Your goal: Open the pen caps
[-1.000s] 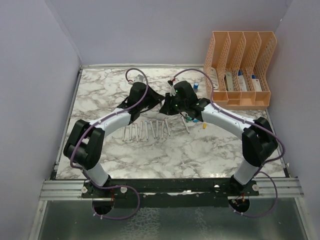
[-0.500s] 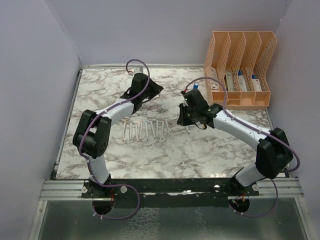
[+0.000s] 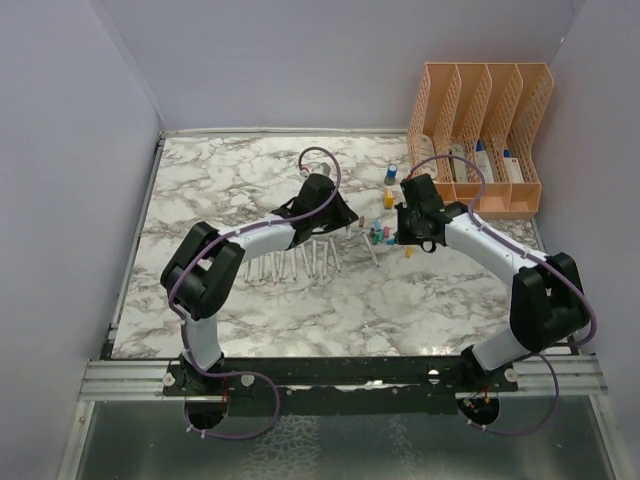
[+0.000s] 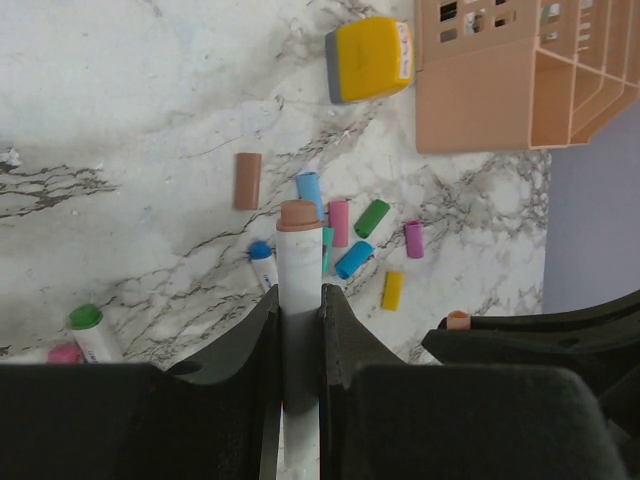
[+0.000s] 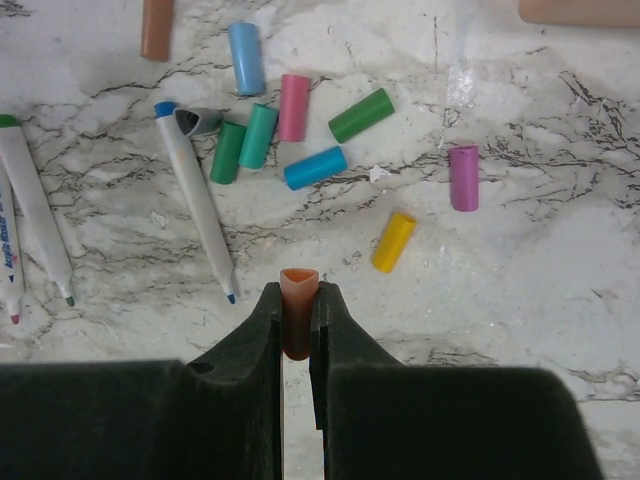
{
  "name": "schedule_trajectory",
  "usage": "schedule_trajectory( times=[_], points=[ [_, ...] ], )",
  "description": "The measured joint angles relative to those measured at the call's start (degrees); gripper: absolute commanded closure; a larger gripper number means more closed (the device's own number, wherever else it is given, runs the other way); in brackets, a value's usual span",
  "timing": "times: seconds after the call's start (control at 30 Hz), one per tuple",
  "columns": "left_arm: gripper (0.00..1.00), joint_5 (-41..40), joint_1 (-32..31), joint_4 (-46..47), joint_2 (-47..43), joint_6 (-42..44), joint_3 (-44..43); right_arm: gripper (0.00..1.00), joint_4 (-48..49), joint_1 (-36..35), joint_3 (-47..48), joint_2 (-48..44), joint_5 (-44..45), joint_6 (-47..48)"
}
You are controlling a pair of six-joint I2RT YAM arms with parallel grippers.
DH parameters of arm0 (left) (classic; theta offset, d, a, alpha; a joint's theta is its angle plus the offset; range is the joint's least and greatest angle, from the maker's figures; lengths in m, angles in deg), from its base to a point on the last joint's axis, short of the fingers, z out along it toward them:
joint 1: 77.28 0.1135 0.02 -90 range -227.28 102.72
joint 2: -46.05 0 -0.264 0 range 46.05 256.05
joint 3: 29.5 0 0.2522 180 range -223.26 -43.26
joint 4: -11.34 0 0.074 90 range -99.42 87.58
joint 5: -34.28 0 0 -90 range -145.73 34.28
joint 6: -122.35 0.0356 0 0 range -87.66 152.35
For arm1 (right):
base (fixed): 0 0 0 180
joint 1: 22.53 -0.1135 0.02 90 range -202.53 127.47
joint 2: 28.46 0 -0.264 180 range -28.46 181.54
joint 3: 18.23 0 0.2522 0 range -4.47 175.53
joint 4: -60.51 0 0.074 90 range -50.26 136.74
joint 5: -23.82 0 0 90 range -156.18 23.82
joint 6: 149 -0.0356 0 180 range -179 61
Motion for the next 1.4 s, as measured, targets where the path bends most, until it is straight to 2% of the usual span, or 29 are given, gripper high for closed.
schedule_trajectory(
  times=[0.4, 0.93, 1.13, 1.4],
  points=[
    [1.0, -0.26, -1.36, -1.11, 2.38, 0.61, 1.84, 0.89, 0.87, 1.2, -0.33, 3.76, -0.72, 1.6],
    [0.8, -0.28, -1.77, -1.16, 4.09, 0.68, 3.52, 0.79, 2.45, 1.2, -0.74, 6.71, -3.34, 2.51],
    [0.7, -0.35, -1.77, -1.27, 4.15, 0.72, 3.56, 0.73, 2.8, 1.2, -0.76, 7.17, -3.85, 2.62],
    [0.68, -0.76, -1.77, -2.27, 4.02, 0.7, 3.63, 0.72, 2.97, 1.2, -0.76, 7.19, -4.2, 2.6]
  ],
)
